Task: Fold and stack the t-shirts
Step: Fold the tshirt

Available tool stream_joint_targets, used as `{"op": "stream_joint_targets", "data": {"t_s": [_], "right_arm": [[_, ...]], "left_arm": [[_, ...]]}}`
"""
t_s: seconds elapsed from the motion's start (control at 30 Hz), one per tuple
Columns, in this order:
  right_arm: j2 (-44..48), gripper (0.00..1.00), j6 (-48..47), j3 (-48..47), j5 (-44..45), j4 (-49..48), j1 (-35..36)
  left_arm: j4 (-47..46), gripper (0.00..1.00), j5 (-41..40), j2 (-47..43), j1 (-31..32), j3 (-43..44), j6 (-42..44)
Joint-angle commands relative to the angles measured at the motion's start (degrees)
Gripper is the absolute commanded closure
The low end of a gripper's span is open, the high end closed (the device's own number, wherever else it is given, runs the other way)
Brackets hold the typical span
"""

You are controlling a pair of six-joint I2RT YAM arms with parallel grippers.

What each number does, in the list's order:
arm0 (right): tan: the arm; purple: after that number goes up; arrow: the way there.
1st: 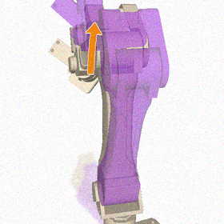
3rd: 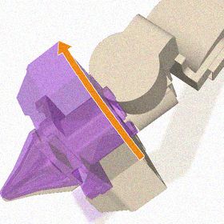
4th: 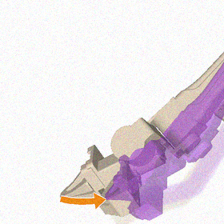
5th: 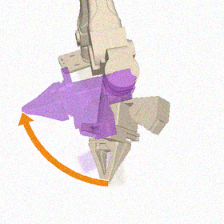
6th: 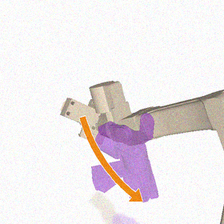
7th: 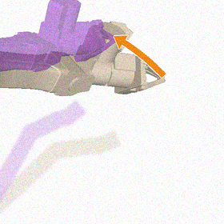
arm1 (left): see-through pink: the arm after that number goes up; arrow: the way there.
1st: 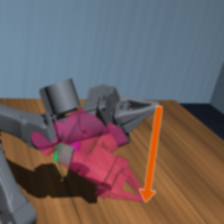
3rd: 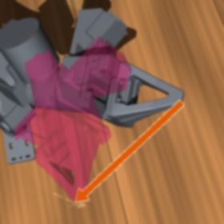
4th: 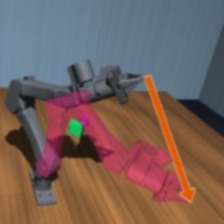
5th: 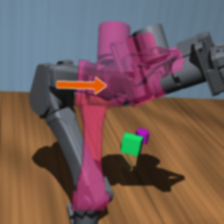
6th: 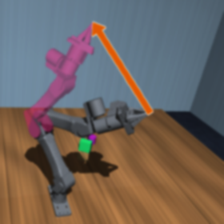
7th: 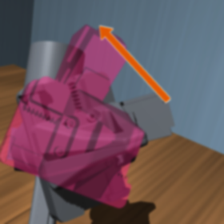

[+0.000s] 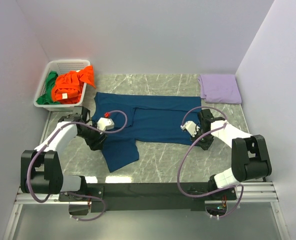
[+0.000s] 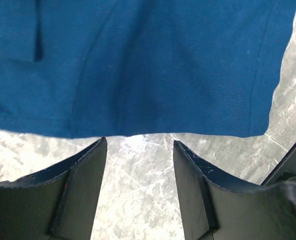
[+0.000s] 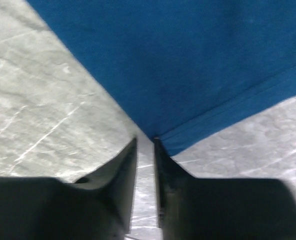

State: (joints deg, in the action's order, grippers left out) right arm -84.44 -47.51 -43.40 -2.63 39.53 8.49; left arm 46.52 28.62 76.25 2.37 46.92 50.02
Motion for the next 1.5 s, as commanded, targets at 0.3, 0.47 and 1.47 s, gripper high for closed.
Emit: {"op": "stream_joint_targets", "data": {"t_s": [0.3, 0.47, 1.47], "right_arm": [[-1.43, 1.00, -0.75, 0.07, 2.02, -4.29, 0.03], [-0.63, 1.00, -0.66, -0.63, 2.19, -3.85, -0.05], [9.39, 1.00, -3.91, -3.09, -0.44, 2.66, -2.60]], "left_arm": [[-11.53, 0.44, -4.44, 3.46, 8.26, -4.81, 0.70], [-13.30, 0.54, -7.79, 5.05, 8.44, -5.87, 2.27], [5.59, 0.99, -3.75, -7.70, 7.65, -1.31, 2.80]]}}
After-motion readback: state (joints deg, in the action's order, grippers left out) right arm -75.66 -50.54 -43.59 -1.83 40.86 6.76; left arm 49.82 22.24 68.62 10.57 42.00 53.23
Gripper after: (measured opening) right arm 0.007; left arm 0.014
